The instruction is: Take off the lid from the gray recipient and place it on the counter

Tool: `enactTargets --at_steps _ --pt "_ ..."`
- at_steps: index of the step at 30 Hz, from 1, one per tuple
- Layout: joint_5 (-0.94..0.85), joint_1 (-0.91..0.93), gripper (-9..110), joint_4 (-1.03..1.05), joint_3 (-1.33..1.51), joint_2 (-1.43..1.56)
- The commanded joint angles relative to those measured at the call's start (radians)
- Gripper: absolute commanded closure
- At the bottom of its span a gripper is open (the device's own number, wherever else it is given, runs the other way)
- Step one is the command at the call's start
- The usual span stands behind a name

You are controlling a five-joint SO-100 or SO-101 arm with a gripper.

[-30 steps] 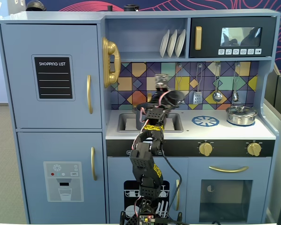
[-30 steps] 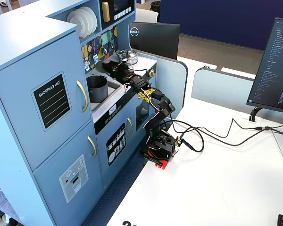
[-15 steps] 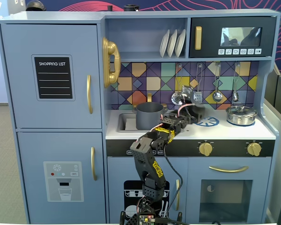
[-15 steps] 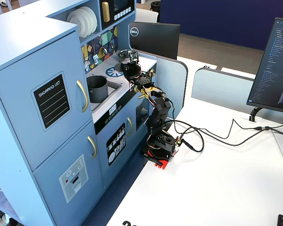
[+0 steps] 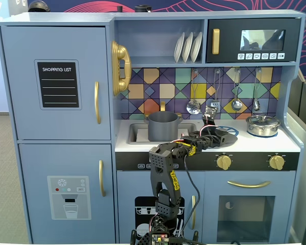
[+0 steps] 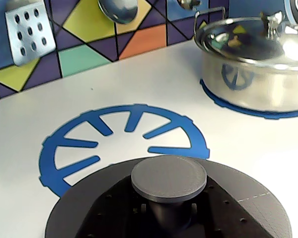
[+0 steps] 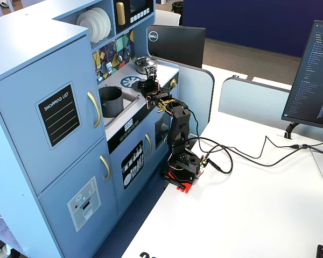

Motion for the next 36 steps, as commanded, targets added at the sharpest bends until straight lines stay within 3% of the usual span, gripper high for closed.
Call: enactTargets --at_steps 1,16,20,24,32,36 --pt "0.005 -0.026 102 -0.054 -0.018 -0.006" --pt "0.005 -0.057 101 -0.078 0.026 0.005" --pt "0.017 -0.034 78 -0.077 0.051 0.032" --pt "0.018 -0.014 69 -0.077 0.049 0.058" --pt "-0.003 -0.015 71 -0.021 0.035 0.224" --pt "0.003 -0.048 79 0.160 0.035 0.414"
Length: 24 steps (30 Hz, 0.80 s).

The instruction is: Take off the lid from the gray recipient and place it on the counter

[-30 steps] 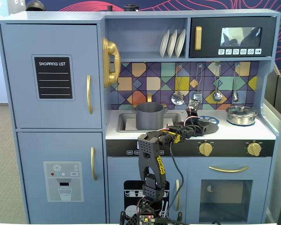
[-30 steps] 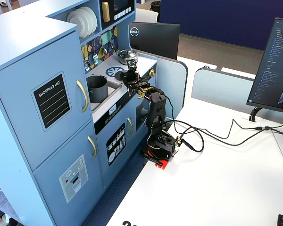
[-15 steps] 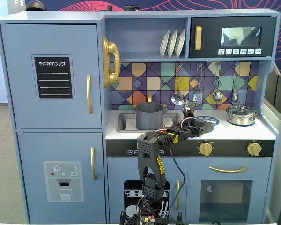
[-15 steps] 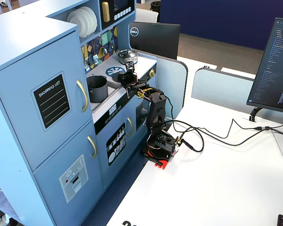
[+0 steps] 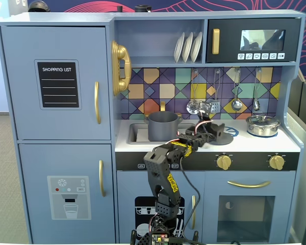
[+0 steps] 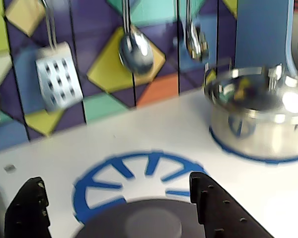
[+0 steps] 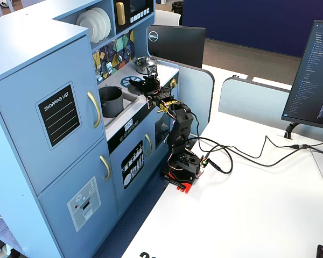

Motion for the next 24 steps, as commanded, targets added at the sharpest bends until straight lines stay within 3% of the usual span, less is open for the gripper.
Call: enactTargets --at_steps 1,3,6,9,15,17,24 --pt "0.012 -0.044 87 0.250 -0.011 0.284" --pt "0.038 -0.103 101 0.555 0.014 0.466" --pt "0.149 -0.229 102 0.973 0.061 0.713" --pt "0.120 -0.357 102 1.184 0.215 0.907" --pt "0.097 -0.489 102 1.341 0.612 1.184" --pt "0.049 -0.502 102 1.396 0.713 1.201" --pt "0.129 -0.581 102 1.480 0.966 1.201"
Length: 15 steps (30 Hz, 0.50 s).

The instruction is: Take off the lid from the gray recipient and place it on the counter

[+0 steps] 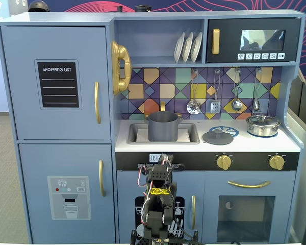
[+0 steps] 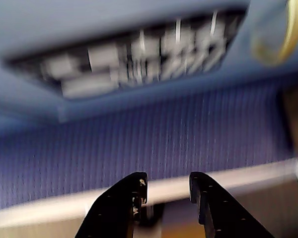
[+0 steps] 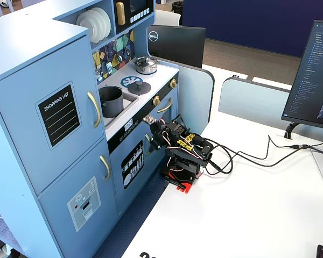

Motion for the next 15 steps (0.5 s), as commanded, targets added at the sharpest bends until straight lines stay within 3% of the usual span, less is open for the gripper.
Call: enactTargets --at_steps 1,3,7,15 --pt "0.032 -0.063 102 0.084 0.043 0.011" --pt "0.060 -0.098 102 0.152 0.043 0.009" --pt "-0.051 -0.089 100 0.295 0.044 0.009" --pt "-0.023 -0.086 97 0.295 0.044 0.011"
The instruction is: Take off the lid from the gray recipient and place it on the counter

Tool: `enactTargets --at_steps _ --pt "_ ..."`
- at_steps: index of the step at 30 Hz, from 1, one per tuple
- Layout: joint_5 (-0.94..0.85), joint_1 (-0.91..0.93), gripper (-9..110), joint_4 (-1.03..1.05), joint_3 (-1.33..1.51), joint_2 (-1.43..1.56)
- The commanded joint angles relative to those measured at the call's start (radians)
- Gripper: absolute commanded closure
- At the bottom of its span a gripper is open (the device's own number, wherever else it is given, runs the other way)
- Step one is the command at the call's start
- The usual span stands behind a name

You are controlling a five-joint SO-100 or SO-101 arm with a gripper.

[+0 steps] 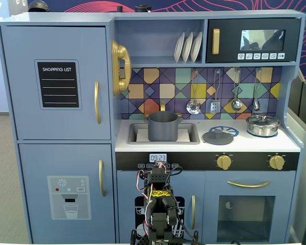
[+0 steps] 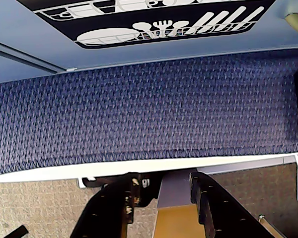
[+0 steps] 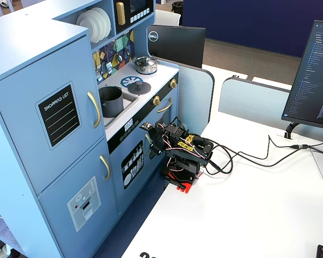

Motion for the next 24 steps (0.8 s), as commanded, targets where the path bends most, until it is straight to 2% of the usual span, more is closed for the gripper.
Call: enactTargets --at_steps 1,24 --pt "0.002 -0.002 96 0.181 0.003 -0.006" --pt "0.002 -0.002 93 0.181 0.003 -0.006"
